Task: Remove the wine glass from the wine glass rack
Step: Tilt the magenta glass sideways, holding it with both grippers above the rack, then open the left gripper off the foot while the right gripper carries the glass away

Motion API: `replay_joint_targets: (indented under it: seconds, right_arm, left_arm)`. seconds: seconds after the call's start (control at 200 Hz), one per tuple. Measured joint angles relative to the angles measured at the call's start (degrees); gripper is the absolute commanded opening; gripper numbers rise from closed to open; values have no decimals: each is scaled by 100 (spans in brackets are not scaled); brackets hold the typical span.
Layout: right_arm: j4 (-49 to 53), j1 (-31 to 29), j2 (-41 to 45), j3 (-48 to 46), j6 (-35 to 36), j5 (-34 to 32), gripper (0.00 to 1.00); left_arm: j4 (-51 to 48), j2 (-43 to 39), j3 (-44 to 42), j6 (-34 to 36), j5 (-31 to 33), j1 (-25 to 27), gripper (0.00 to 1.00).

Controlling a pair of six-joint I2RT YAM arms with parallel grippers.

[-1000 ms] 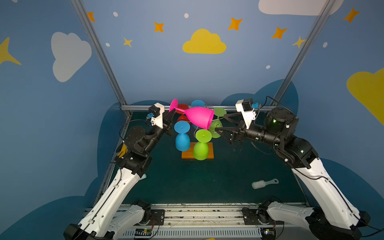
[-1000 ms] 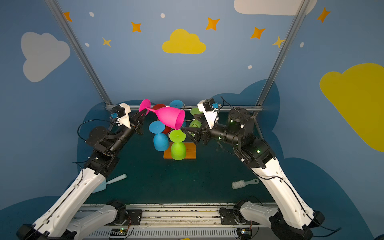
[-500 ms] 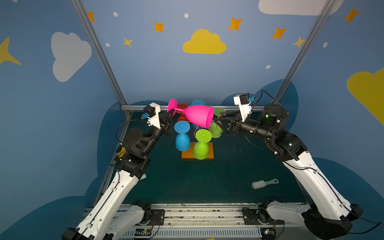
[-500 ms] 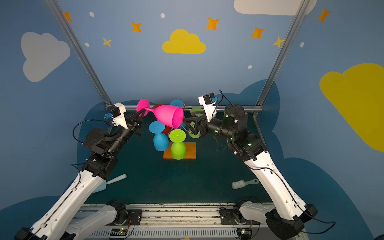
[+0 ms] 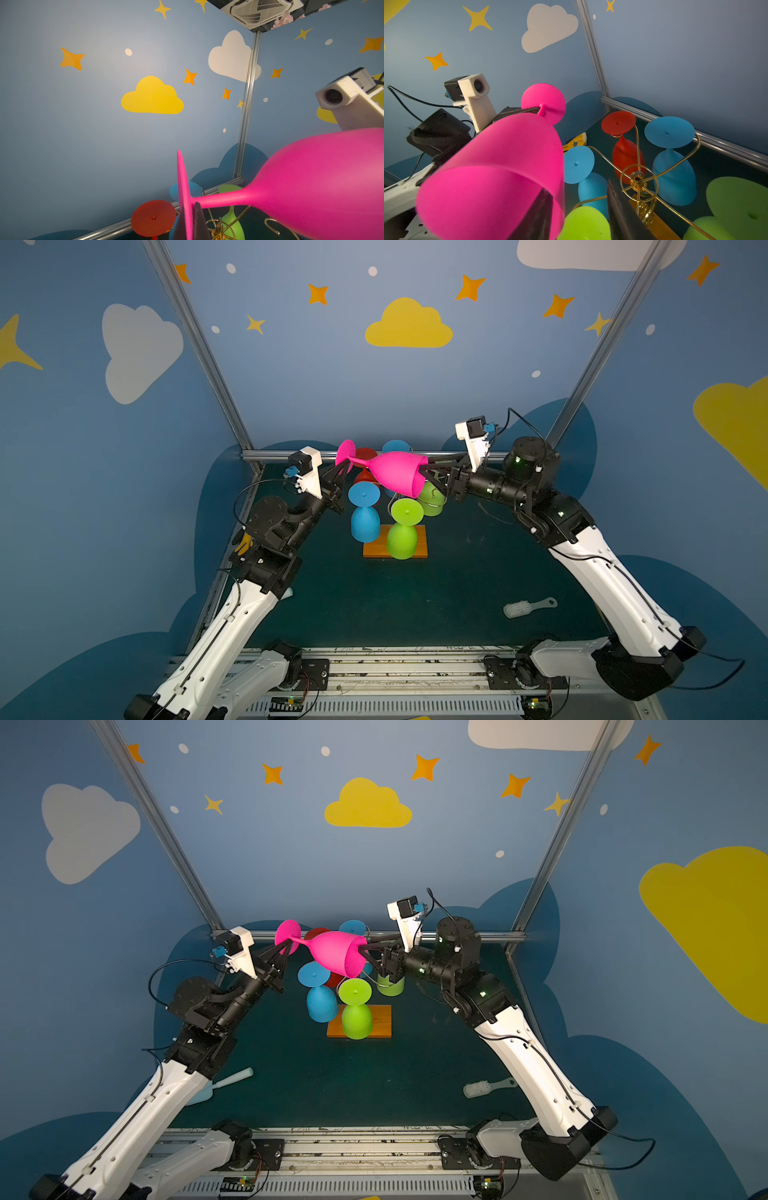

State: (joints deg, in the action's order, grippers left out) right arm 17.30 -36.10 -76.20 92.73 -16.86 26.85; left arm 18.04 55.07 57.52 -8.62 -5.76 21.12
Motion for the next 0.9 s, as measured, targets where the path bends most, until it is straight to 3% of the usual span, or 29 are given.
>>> replay_joint_targets:
  seconds: [0.476, 0.721, 0.826, 0.901]
  right_arm:
    - [-81, 0, -74, 7, -131, 323, 0]
    - [-81, 0, -85, 7, -144, 323, 0]
    - [-81, 17, -85, 7, -192, 278, 0]
    - [-83, 48, -81, 7, -243, 264, 0]
  left_arm:
    - [0, 15, 0, 33, 33, 0, 6]
    - [7, 11, -11, 68, 66, 0, 18]
    - [13, 0, -50, 68, 111, 0, 31]
    - [24, -15, -101, 101, 157, -2, 58]
